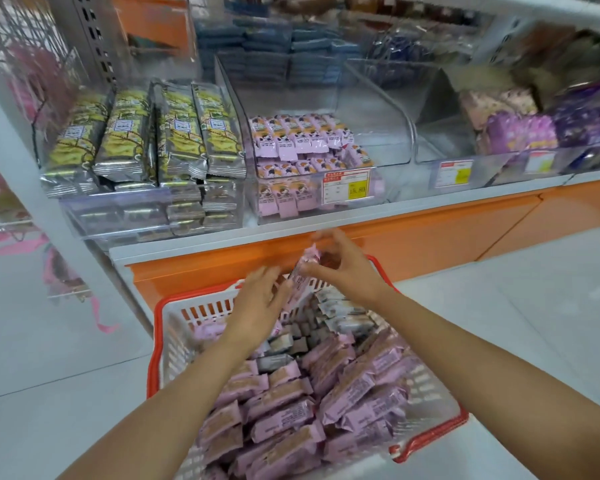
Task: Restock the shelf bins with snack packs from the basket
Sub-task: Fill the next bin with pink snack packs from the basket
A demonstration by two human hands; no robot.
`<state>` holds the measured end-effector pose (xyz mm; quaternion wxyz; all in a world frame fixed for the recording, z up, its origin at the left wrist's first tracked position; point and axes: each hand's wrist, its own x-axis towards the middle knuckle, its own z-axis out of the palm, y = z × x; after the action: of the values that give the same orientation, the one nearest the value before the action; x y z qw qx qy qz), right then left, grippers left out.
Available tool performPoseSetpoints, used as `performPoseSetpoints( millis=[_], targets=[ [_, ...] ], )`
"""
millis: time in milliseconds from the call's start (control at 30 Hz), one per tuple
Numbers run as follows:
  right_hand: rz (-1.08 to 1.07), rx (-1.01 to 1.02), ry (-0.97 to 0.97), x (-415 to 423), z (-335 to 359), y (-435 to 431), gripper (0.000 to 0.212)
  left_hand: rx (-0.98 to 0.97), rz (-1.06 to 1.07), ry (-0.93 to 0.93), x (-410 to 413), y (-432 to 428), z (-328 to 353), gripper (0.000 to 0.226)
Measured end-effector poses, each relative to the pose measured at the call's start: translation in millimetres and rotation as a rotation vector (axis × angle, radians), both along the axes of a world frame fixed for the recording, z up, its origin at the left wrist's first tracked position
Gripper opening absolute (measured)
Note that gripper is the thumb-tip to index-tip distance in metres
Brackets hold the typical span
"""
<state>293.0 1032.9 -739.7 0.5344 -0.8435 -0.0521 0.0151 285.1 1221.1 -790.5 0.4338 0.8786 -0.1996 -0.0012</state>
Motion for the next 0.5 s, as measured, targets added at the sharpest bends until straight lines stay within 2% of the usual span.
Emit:
performPoseSetpoints(
  millis=[67,133,333,400,500],
  targets=[
    [-0.023,0.110,-0.025,-5.8,14.6,-1.3,0.052,-0.087,0.025,-0.059,-2.1,-9.2,13.6,0.026],
    [-0.016,0.181,-0.044,-14.6,26.9,-3.1,0.058,-0.189,0.046,-0.042,-4.6,-16.9,26.6,0.031],
    [0.059,0.057,-0.174,-42.4,54.2,-8.0,0.049,-0.355,0.062,-0.044,-14.6,-39.8,68.0,0.027],
    [0.030,0.037,-0.228,-39.2,68.3,-12.2,0.041,-0.288,0.131,-0.228,-12.3,-40.4,81.8,0.024],
    [-0.065,-0.024,-0.351,-20.3,96.5,-19.5,0.034,-0.052,0.285,-0.617,4.8,-30.0,100.3,0.031]
  ],
)
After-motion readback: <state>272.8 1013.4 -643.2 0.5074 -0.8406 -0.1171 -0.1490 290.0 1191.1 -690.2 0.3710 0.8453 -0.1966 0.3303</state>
